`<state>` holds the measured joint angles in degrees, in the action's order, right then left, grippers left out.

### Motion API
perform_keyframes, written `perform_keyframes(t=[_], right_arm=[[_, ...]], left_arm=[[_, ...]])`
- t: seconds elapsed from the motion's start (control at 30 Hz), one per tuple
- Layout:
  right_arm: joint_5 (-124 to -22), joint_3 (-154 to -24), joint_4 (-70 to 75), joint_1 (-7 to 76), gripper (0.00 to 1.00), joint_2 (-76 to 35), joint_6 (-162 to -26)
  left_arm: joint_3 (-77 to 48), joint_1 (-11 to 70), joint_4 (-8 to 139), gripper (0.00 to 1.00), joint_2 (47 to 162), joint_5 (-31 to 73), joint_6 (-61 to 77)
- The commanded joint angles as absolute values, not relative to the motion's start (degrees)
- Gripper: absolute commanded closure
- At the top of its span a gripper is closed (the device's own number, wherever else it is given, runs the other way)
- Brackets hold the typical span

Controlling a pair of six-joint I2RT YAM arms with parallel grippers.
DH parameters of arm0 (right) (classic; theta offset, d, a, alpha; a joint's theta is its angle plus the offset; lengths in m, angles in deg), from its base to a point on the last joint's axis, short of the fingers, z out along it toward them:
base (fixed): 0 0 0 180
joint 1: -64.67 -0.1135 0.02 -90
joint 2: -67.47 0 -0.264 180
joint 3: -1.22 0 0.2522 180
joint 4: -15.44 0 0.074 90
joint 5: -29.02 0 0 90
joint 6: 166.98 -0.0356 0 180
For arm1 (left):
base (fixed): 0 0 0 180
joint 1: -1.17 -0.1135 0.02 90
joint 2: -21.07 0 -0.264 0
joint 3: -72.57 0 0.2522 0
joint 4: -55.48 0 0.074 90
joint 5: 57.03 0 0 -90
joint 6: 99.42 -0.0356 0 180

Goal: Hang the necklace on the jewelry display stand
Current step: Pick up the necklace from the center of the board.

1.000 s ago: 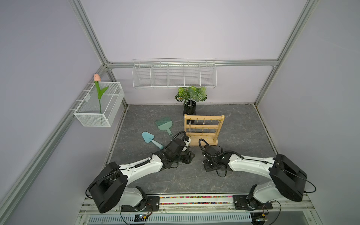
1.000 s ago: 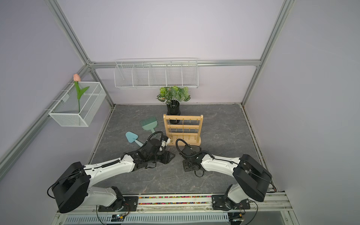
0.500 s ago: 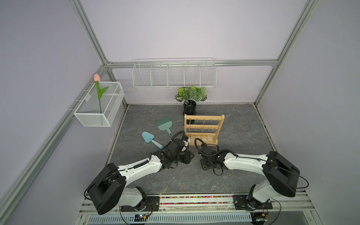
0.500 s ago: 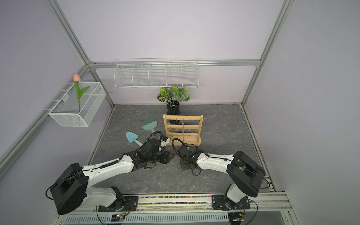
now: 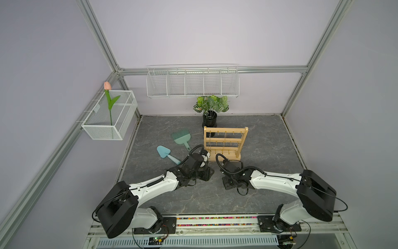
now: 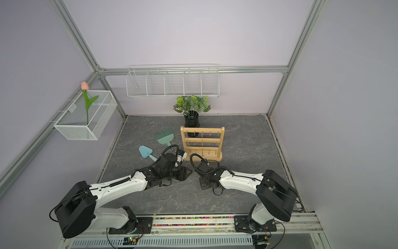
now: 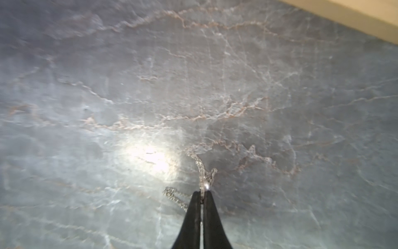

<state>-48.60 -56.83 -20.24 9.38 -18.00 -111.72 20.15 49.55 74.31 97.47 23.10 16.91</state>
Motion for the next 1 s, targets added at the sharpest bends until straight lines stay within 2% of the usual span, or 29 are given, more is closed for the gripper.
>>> perform_keyframes(t=[0.0, 0.5, 0.77, 0.97], right_arm=[[-48.3, -57.1, -22.3, 9.1, 0.93, -14.6, -112.4], [-47.2, -66.0, -31.4, 9.1, 0.93, -6.4, -108.4], [-46.7, -66.7, -32.2, 9.3, 0.93, -2.6, -107.2], [-46.4, -70.9, -34.0, 9.3, 0.93, -1.0, -105.1]], left_arm=[[20.4, 49.3, 74.9, 0.59, 96.7, 23.8, 17.3], [18.3, 51.0, 69.3, 0.59, 99.1, 16.9, 14.0], [18.8, 51.4, 65.6, 0.59, 99.6, 16.7, 14.4], [20.7, 51.6, 59.6, 0.56, 97.9, 12.5, 8.7]])
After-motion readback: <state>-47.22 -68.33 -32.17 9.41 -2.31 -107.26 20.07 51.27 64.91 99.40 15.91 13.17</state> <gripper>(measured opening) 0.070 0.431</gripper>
